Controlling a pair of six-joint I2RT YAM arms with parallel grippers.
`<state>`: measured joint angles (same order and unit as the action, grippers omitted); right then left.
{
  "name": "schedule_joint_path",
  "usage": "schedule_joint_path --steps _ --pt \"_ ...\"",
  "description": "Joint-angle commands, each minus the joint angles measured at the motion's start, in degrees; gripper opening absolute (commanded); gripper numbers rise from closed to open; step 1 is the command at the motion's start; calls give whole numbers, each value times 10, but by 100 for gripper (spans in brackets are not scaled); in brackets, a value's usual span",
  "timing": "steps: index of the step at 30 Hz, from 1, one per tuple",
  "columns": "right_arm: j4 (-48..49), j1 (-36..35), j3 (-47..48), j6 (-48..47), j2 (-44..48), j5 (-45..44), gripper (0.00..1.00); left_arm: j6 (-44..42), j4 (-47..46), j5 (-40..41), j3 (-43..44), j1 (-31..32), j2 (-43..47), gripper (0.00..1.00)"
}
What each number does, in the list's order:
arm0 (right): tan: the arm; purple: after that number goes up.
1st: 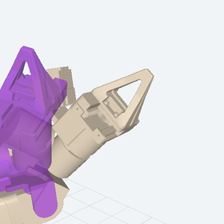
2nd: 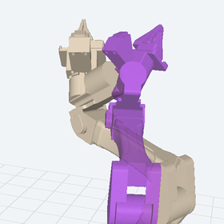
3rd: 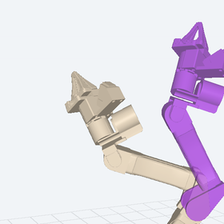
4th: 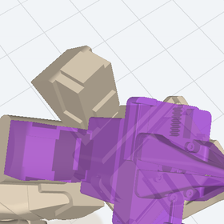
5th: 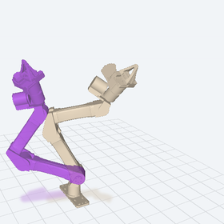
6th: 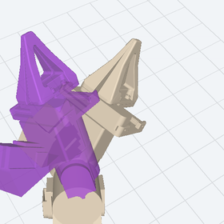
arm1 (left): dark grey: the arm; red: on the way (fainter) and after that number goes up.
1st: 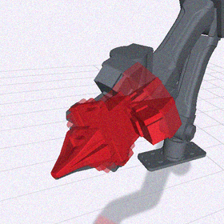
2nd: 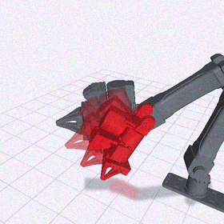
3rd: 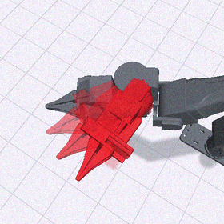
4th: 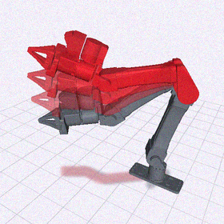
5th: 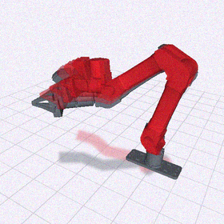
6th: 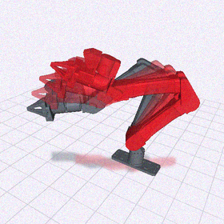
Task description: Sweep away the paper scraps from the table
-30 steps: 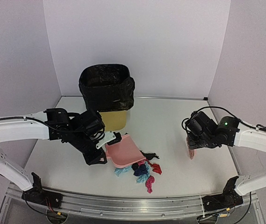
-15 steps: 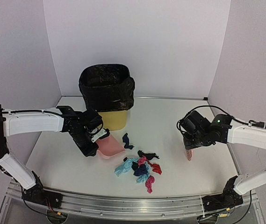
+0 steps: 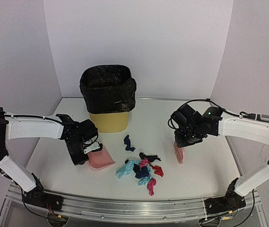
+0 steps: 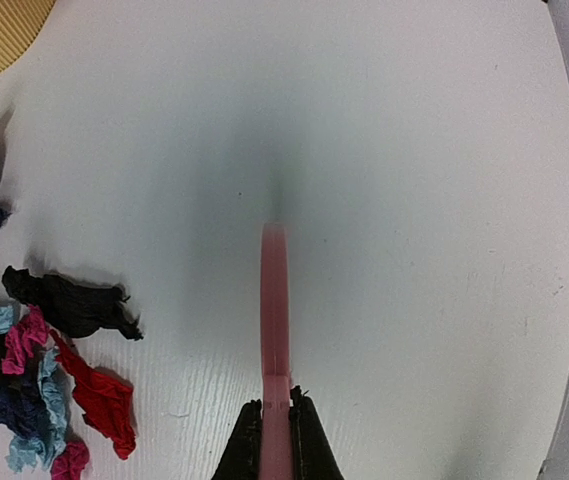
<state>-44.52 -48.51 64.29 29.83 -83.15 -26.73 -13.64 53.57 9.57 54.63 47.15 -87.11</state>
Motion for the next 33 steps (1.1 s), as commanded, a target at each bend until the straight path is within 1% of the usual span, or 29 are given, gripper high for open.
schedule_joint_path --steps 1,3,7,10,15,25,28,33 --pt "-73 0 62 59 -38 66 0 -48 16 -10 1 30 40 0" --pt "-103 0 76 81 -53 89 0 -50 20 -12 -4 51 38 0" --pt "-108 -1 80 114 -82 127 0 -53 28 -19 1 82 12 0" --pt "-108 -13 99 122 -110 128 0 -57 34 -16 13 100 -13 0" --pt "-107 -56 156 133 -174 135 0 -71 15 -35 21 105 -33 0" --pt "-59 -121 312 147 -307 208 0 -85 -11 -71 19 116 -40 0" --pt "-41 -137 353 149 -334 224 0 -85 -15 -83 21 119 -39 0" --pt "-13 -151 394 160 -358 262 0 -88 -28 -93 20 120 -27 0"
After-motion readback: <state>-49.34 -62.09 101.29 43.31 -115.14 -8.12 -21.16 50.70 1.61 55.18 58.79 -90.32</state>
